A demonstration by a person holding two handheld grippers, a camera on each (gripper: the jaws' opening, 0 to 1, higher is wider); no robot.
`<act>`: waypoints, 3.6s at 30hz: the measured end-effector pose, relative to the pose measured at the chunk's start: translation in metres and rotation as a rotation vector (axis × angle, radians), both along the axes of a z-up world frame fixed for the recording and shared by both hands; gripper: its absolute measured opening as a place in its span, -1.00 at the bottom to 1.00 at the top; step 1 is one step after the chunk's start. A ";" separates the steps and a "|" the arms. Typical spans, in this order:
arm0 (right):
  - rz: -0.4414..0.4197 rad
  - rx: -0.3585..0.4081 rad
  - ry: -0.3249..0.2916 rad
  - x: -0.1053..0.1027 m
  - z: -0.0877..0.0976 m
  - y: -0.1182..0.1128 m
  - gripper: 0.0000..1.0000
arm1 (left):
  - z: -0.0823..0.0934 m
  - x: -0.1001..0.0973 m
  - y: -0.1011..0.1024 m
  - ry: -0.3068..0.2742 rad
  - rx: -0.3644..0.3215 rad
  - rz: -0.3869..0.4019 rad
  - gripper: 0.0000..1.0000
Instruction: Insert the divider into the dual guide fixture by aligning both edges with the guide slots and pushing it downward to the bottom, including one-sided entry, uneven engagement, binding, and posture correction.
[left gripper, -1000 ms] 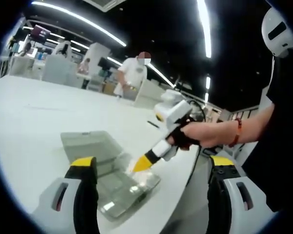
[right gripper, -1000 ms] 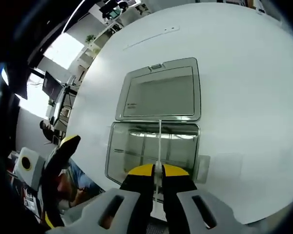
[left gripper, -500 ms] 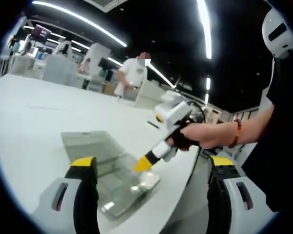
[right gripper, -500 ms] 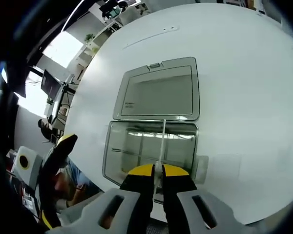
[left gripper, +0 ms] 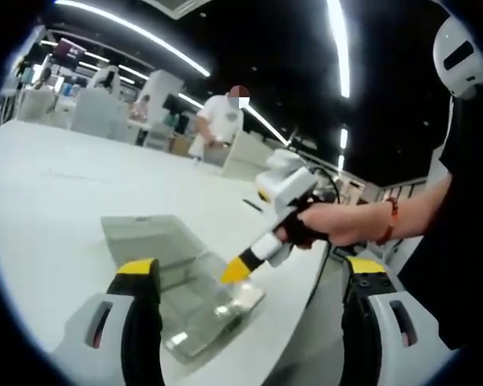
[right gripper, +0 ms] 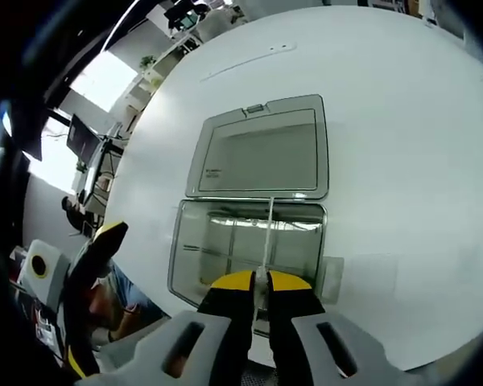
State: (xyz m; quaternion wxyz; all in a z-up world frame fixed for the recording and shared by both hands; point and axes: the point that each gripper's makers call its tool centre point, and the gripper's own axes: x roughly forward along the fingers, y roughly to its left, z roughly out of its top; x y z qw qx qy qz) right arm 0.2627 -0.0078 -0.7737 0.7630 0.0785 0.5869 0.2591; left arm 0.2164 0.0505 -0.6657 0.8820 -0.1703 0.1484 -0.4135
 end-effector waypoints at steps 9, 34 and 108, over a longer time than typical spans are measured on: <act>0.006 -0.002 0.007 0.000 -0.001 0.001 -0.99 | 0.000 0.001 0.001 0.001 -0.002 0.005 0.84; 0.110 -0.074 -0.048 0.000 -0.002 0.006 -0.99 | -0.001 0.001 -0.002 0.008 -0.001 -0.007 0.83; 0.242 -0.062 -0.269 -0.008 -0.018 0.018 -0.50 | 0.006 -0.003 -0.004 -0.005 0.033 -0.014 0.81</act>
